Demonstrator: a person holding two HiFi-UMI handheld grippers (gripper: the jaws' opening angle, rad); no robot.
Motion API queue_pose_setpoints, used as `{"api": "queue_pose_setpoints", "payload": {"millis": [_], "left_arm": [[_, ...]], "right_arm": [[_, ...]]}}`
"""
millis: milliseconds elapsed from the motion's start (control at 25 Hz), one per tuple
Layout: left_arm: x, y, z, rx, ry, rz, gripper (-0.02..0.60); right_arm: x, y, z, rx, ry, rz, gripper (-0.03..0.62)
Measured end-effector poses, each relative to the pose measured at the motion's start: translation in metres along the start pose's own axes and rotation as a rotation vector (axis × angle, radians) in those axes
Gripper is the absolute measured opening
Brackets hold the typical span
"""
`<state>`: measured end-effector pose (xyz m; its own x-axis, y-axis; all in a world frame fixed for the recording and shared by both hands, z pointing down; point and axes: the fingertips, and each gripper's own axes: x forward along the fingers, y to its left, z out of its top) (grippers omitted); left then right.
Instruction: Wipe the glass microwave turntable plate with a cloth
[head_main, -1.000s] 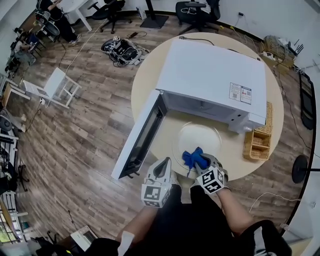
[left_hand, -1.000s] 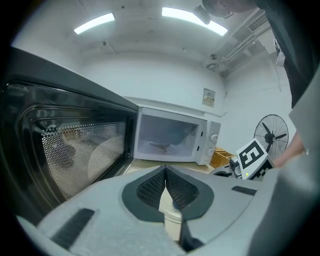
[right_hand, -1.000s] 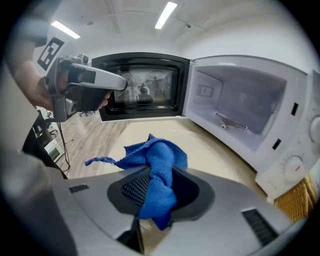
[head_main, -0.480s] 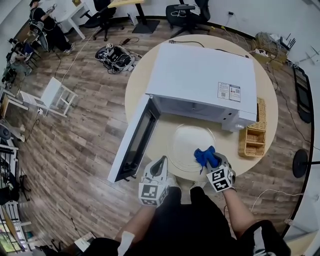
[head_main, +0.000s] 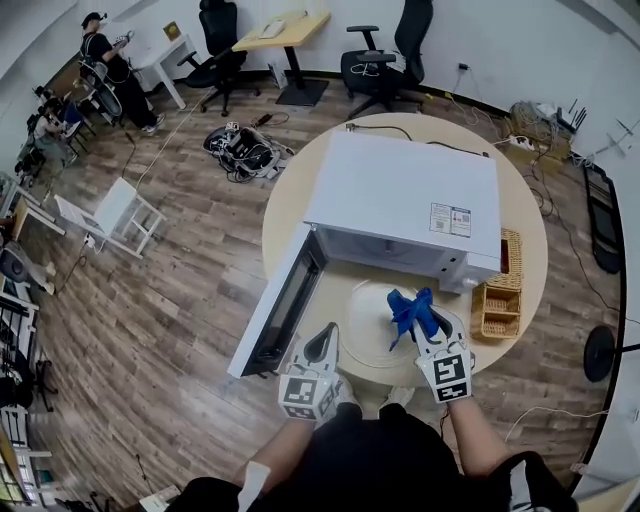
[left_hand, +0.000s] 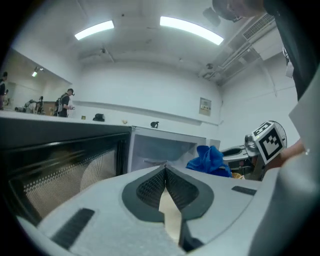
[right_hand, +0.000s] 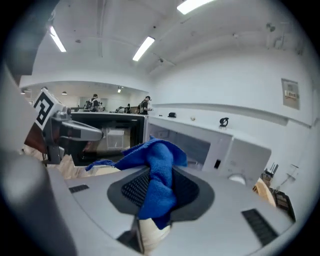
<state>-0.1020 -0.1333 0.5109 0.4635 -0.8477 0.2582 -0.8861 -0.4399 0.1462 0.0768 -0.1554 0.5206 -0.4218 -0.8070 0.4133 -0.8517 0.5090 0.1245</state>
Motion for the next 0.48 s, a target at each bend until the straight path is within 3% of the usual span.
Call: {"api": "queue_pose_setpoints", "payload": {"millis": [240,480], "left_arm": [[0.012,-0.005,0.046,0.051,-0.087,-0.016,0.006],[0.009,0.001,0.09,0.05,-0.172,0.011,0.006]], "right_arm": [[-0.03,-0.025,0.086,-0.013,-0.198,-0.061,0.101],[-0.057,-0.037,0.126,-0.057,-0.287,-0.12,0.084]]}}
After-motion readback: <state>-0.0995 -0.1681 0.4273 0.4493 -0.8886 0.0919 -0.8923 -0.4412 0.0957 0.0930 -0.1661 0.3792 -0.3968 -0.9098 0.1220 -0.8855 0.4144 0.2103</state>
